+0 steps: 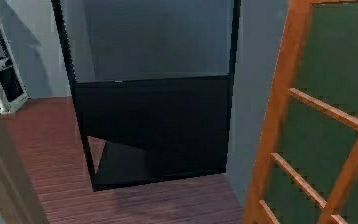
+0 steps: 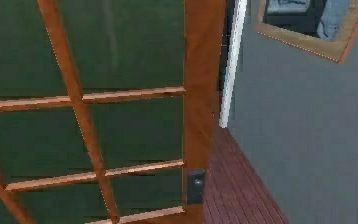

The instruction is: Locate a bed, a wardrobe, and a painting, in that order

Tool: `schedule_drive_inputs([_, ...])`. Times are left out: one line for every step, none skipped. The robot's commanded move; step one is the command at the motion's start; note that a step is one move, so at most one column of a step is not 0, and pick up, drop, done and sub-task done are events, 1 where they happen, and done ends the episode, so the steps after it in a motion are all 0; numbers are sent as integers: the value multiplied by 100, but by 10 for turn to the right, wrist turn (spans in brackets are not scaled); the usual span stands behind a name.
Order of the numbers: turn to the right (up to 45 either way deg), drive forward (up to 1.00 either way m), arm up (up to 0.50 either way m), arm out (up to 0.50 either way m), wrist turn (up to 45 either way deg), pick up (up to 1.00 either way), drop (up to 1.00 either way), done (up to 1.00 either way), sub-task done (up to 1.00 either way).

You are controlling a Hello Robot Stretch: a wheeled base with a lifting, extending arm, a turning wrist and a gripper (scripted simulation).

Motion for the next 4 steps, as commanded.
schedule_drive_inputs([-360, 0, 0, 0, 0, 0, 0, 0, 0])
schedule_drive_inputs([0, 30, 0, 0, 0, 0, 0, 0, 0])
schedule_drive_inputs([240, 0, 0, 0, 0, 0, 0, 0, 0])
schedule_drive_inputs([0, 75, 0, 0, 0, 0, 0, 0, 0])
